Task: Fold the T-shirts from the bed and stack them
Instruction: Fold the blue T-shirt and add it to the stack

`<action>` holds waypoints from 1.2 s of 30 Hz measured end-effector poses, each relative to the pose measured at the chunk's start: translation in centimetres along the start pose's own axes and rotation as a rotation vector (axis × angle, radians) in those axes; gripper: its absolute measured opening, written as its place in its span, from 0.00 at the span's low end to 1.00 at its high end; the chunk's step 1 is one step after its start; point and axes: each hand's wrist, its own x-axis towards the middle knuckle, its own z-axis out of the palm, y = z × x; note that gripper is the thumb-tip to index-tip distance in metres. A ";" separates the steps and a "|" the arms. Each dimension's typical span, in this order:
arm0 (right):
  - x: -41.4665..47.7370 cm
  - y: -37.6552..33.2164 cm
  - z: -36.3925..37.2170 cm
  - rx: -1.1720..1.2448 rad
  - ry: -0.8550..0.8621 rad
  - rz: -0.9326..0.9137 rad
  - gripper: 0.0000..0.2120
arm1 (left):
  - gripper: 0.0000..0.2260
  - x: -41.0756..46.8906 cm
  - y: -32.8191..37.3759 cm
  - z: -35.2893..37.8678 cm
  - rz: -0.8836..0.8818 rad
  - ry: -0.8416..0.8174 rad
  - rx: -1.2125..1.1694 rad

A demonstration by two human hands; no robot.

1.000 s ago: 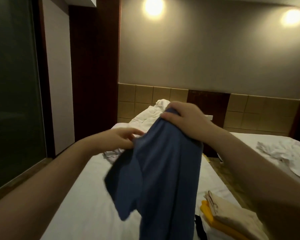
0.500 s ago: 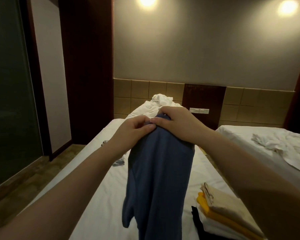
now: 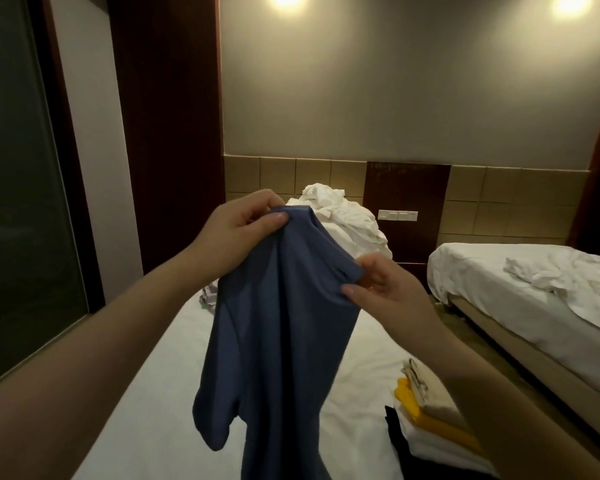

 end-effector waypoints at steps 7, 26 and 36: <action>3.5 -3.5 -4.2 -0.262 -0.051 -0.106 0.08 | 0.07 0.0 0.1 -1.4 -0.107 -0.124 0.060; 4.8 -4.7 2.8 -0.172 -0.152 -0.052 0.11 | 0.08 -1.4 0.4 -0.5 -0.008 -0.109 0.067; 5.1 -4.6 2.1 -0.266 -0.356 0.056 0.07 | 0.08 -1.7 -0.8 -0.7 -0.032 -0.040 0.064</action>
